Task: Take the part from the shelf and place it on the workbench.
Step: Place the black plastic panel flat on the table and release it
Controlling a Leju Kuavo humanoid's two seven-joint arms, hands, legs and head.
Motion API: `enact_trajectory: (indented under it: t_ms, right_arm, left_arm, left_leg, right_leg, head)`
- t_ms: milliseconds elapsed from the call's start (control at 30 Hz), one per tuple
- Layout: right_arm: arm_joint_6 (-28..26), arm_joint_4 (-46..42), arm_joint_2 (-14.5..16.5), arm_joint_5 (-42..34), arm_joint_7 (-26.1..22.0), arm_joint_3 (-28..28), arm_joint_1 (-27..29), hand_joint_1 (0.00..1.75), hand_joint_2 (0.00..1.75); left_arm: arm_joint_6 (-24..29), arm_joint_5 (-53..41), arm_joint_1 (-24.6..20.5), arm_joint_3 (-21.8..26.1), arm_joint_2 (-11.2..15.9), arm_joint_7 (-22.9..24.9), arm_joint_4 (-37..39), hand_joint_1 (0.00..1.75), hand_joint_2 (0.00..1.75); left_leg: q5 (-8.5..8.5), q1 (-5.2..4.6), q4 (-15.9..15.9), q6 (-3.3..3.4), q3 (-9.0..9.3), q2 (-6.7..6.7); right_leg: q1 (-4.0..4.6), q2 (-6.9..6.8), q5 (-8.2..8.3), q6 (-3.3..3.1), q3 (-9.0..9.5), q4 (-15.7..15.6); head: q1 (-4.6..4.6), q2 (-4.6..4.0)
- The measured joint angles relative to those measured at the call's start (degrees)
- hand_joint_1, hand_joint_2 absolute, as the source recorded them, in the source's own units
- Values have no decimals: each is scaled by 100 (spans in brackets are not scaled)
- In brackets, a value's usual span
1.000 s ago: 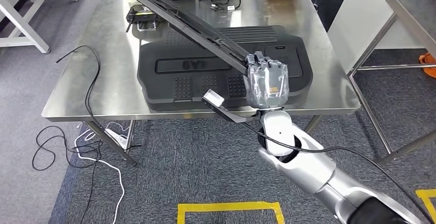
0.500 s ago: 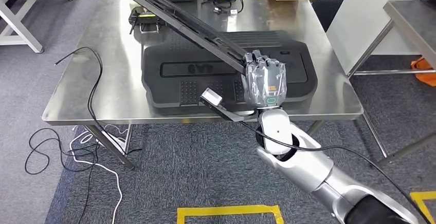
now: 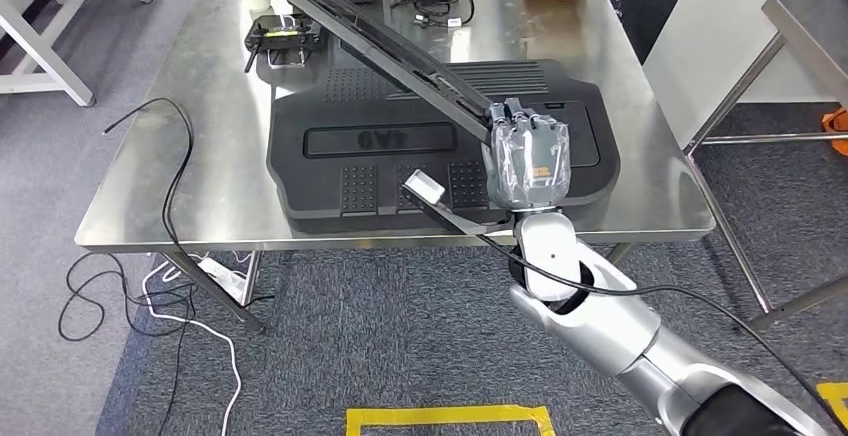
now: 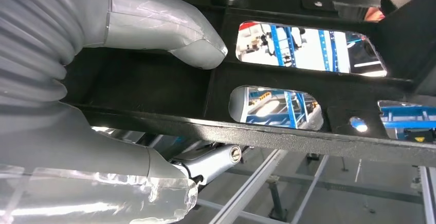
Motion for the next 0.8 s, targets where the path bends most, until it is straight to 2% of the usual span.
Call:
enact_trajectory:
  t_ms: [67, 100, 133, 167, 200, 267, 300, 333, 433, 567, 800]
  right_arm:
    - [-14, 0, -1, -4, 0, 0, -1, 175, 175]
    - [-21, 1, -1, -5, 0, 0, 1, 175, 175]
    - [-26, 1, -1, -8, 0, 0, 3, 175, 175]
    - [-28, 2, -1, -13, 0, 0, 5, 175, 175]
    - [-31, 2, -1, -16, 0, 0, 7, 175, 175]
    - [-44, 3, -1, -24, 0, 0, 7, 175, 175]
    - [-57, 5, -1, -31, 0, 0, 5, 175, 175]
    - [-72, 7, -1, -40, -1, 0, 3, 175, 175]
    - [-94, 10, -2, -74, -3, 0, 2, 175, 175]
    - [-113, 17, 0, -94, -4, 0, -18, 175, 175]
    - [-130, 17, 0, -103, -4, 2, -22, 175, 175]
  left_arm:
    - [0, 0, 3, 0, 0, 0, 0, 0, 175]
    - [0, 0, 10, 0, 0, 0, 0, 0, 175]
    - [0, 0, 17, 0, 0, 0, 0, 0, 175]
    - [0, 0, 23, 0, 0, 0, 0, 0, 175]
    - [0, 0, 24, 0, 0, 0, 0, 0, 175]
    - [1, 1, 22, 0, 5, 0, 0, 0, 175]
    - [2, 2, 19, 1, 9, 0, 0, 0, 175]
    - [4, 7, 17, 2, 13, 1, 0, 0, 175]
    - [25, 32, 18, 4, 15, 8, 0, 0, 175]
    - [102, 30, 19, 5, 15, 18, 0, 0, 175]
    - [199, 3, 22, 7, 15, 31, 0, 0, 175]
  left_leg:
    - [-297, 15, 716, -38, -360, 3]
    - [-386, 21, 1047, -47, -550, 3]
    - [-377, 23, 1221, -45, -672, 3]
    - [-260, 21, 1185, -34, -696, 3]
    - [-49, 18, 935, -11, -615, 3]
    - [366, -8, 194, 60, -330, 0]
    - [468, -27, -91, 94, -214, -1]
    - [489, -48, -246, 119, -156, -3]
    - [458, -57, -353, 159, -110, -4]
    - [462, -36, -434, 141, -44, -20]
    - [443, -43, -419, 171, -43, -20]
  right_leg:
    - [1, -11, -30, -48, 34, -2]
    - [4, -13, -47, -65, 50, -1]
    - [8, -11, -65, -75, 71, -1]
    - [11, -8, -86, -77, 99, -1]
    - [13, -4, -110, -72, 138, -1]
    - [23, 2, -167, -45, 214, -3]
    - [27, 5, -186, -25, 234, -3]
    - [29, 6, -197, -1, 240, -7]
    - [34, 2, -201, 75, 264, -48]
    - [52, -11, -204, -30, 368, -157]
    - [49, -14, -184, 24, 402, -223]
  head:
    - [-30, 0]
    - [-35, 0]
    - [-36, 0]
    - [-39, 0]
    - [-41, 0]
    - [-47, 0]
    - [-51, 0]
    - [-56, 0]
    - [-62, 0]
    - [-21, 0]
    - [-21, 0]
